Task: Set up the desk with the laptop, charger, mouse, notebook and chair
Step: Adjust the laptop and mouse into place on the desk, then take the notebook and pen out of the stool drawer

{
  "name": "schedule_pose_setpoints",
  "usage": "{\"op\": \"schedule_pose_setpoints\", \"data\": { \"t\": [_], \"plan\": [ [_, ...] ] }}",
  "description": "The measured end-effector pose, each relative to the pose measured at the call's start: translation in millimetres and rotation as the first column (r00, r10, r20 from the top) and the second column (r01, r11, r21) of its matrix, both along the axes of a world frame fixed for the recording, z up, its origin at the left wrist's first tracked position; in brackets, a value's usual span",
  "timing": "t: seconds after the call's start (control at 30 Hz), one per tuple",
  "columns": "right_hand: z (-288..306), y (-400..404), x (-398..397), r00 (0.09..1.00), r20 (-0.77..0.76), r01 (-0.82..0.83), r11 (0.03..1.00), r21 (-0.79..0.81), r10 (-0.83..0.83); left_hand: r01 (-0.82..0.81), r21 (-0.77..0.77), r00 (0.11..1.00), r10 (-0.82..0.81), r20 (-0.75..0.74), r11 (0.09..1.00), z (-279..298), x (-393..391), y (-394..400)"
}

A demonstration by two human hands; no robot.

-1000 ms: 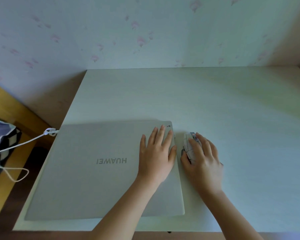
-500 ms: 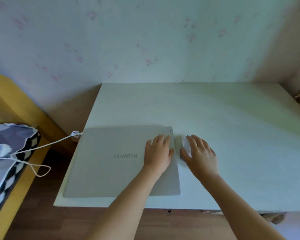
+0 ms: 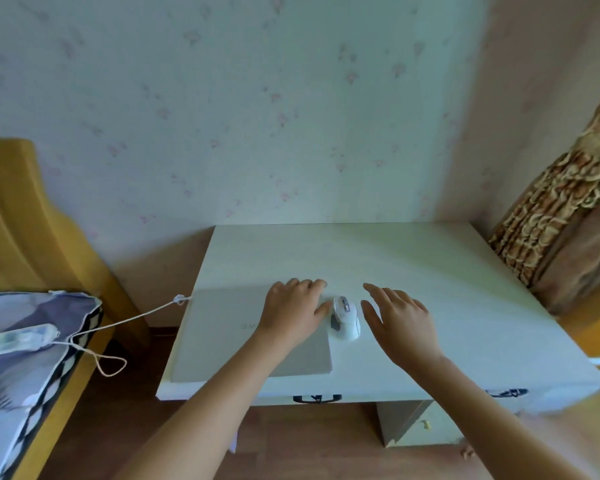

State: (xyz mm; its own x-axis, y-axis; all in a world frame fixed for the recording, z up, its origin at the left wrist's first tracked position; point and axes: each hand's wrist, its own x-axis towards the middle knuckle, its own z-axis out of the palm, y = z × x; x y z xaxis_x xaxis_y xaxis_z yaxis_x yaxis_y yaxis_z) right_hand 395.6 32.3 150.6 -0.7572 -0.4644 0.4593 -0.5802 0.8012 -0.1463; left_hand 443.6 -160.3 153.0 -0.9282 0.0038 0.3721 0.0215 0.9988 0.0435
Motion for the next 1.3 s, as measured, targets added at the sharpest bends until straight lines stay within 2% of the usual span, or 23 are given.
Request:
{"op": "schedule_pose_setpoints", "data": {
  "t": [0.27,0.43,0.67,0.87,1.03,1.2,1.3],
  "plan": [
    [45.9,35.7,74.9,0.967,-0.025,0.25,0.967,-0.046,-0.252,0.248,-0.008,0.969,-0.248,0.01,0.969,53.9,21.5,27.2],
    [59.9,53.8,130.8,0.892,-0.015,0.451,0.89,-0.066,-0.453,0.483,0.033,0.876,-0.483,-0.011,0.875,69.8,38.3,52.8],
    [67.4,99.3,232.9,0.729,-0.042,0.68,0.73,-0.073,-0.683,0.712,0.032,0.702,-0.712,-0.008,0.702,67.3,84.3,123.8],
    [71.5,171.5,336.0,0.535,-0.05,0.839,0.538,-0.081,-0.843,0.842,-0.026,0.539,-0.842,-0.022,0.539,75.8,150.9,221.8],
    [79.1,242.9,443.4,0.379,-0.027,0.913,0.378,-0.155,-0.925,0.897,-0.002,0.439,-0.893,-0.098,0.441,86.5,219.7,306.3],
    [76.6,309.4,540.6,0.216,0.009,0.959,0.21,-0.19,-0.976,0.94,0.125,0.329,-0.942,-0.073,0.319,81.2,304.4,400.3],
    [72.7,343.1,587.4,0.141,0.078,0.971,0.123,-0.203,-0.987,0.959,0.088,0.277,-0.957,-0.085,0.27,76.3,346.2,450.5]
  ]
}}
